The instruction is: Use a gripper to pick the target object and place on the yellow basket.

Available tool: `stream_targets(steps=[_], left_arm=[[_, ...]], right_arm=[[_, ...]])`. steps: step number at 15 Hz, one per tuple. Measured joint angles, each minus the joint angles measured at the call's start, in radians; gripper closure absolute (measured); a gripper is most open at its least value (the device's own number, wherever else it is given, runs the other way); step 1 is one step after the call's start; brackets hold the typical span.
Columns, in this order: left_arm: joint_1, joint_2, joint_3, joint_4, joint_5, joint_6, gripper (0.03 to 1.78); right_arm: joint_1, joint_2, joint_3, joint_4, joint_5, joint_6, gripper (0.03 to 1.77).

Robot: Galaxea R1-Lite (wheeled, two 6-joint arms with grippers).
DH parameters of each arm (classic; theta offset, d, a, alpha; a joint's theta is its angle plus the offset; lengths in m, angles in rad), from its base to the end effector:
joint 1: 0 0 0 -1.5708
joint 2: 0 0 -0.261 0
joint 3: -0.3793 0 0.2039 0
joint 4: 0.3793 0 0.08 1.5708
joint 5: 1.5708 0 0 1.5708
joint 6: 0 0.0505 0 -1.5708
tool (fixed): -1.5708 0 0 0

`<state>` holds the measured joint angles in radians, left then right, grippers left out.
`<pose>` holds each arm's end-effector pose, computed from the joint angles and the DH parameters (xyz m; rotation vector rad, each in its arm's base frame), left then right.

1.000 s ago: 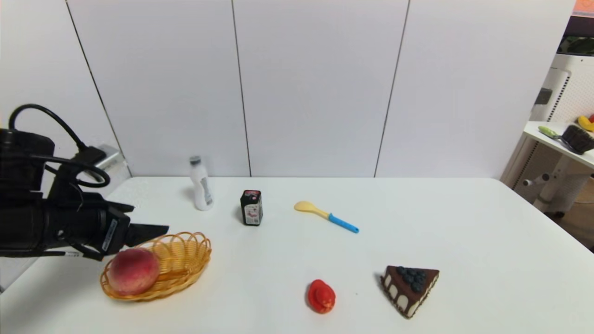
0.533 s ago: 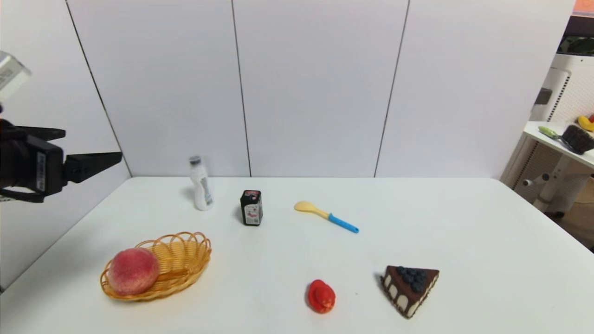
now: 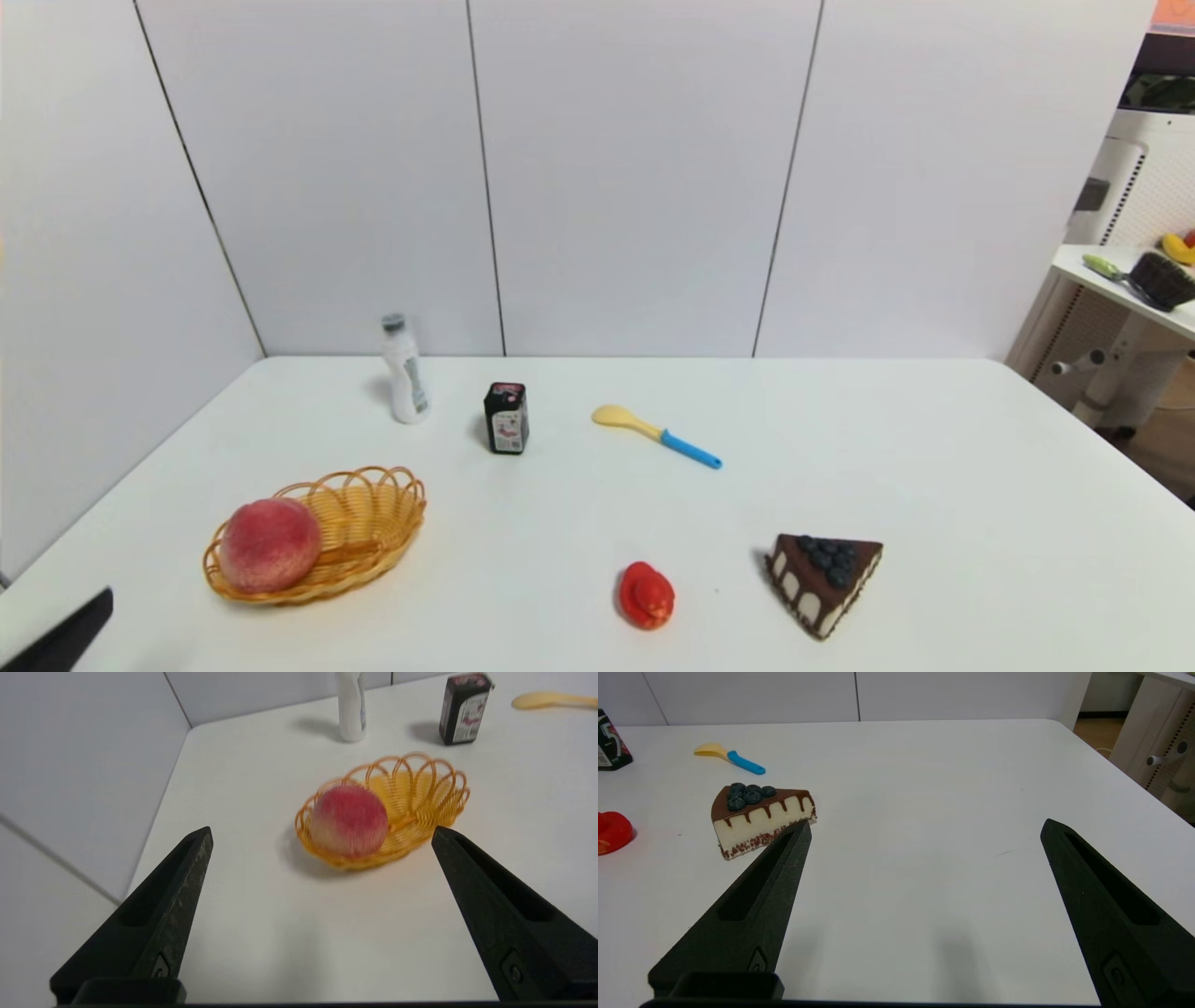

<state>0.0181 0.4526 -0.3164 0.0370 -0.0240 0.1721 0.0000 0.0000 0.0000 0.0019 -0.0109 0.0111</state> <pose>0.0917 0.0004 0.1407 0.1680 0.1722 -0.0208 0.0589 -0.0005 0.0752 0.0111 0.0018 -0.0109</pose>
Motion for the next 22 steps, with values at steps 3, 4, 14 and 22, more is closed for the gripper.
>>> stream_targets(steps=[3,4,14,22], left_arm=[[-0.002,-0.231,0.222,-0.001,0.019,-0.035,0.12],[-0.003,-0.290,0.257,-0.001,0.014,-0.047,0.12],[-0.009,-0.454,0.316,-0.034,0.020,-0.145,0.12],[-0.008,-0.454,0.316,-0.034,0.019,-0.145,0.12]], right_arm=[[0.000,0.000,0.000,0.000,0.000,0.000,0.10],[0.000,0.000,0.000,0.000,0.000,0.000,0.10],[0.000,0.000,0.000,0.000,0.000,0.000,0.10],[0.000,0.000,0.000,0.000,0.000,0.001,0.10]])
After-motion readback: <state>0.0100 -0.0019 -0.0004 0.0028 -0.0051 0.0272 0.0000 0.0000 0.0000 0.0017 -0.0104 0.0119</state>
